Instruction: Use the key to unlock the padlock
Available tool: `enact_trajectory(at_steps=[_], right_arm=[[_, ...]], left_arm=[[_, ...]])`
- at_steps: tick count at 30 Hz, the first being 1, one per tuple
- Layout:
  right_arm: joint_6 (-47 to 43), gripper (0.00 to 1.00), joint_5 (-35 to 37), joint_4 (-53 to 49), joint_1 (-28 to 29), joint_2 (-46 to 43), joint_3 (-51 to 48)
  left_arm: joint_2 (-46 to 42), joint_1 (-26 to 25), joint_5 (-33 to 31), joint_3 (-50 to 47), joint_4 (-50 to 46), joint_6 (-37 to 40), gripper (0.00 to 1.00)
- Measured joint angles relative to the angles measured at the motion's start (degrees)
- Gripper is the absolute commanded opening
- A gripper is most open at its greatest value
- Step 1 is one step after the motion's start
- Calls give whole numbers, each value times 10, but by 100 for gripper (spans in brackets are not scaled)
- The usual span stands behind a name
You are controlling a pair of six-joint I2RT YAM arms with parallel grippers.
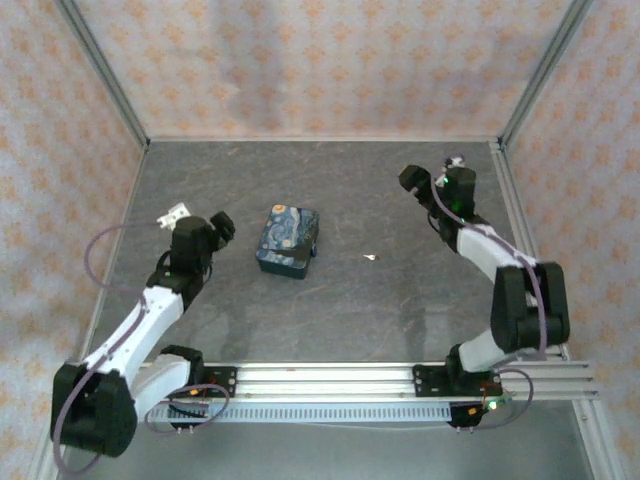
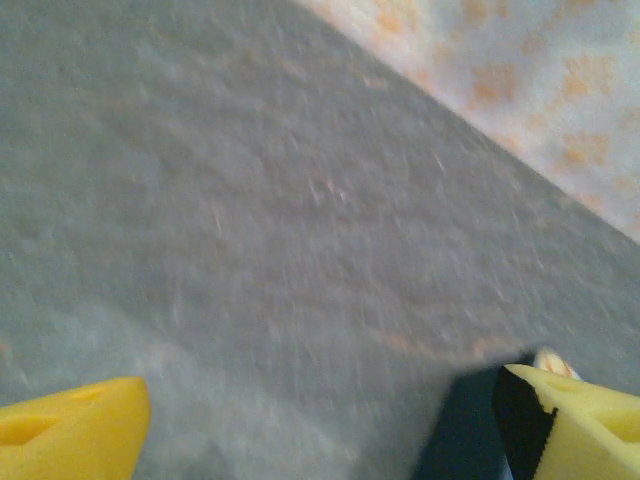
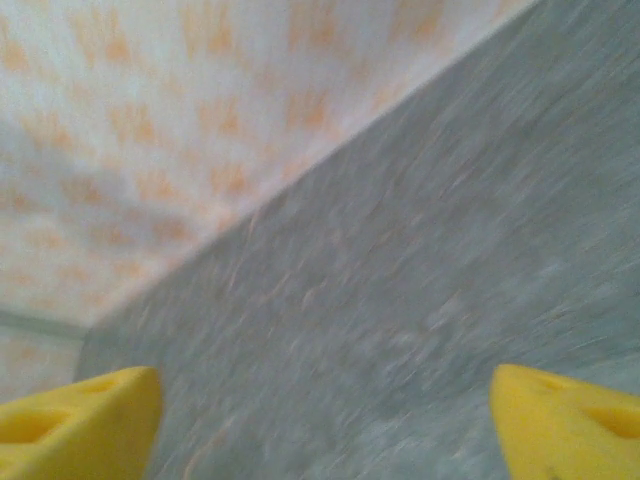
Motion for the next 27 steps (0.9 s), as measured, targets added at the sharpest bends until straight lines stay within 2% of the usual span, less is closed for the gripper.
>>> enact_trajectory(at_steps=[2,10,15,19,23,27], right_arm=[[3,77,-41,-31,25,53,66],[-18,79,-117,-130,130,200,231],[-42,79,-142,-189,176,276,311],[-59,78,-160,-231,193,308,349],[-80,77,-178,-263,201,324,373],[-100,74,-189,-292,208,330,389]], left_arm=[[-51,-22,19,-35,-18,-34,100],[-239,-79,62,-173,-63,-158,100],[-268,-109,71,-213,-63,-208,100],[-229,-132,71,-215,-17,-226,100],[-111,-161,69,-203,46,-230,100],[21,-194,70,-149,94,-225,100]])
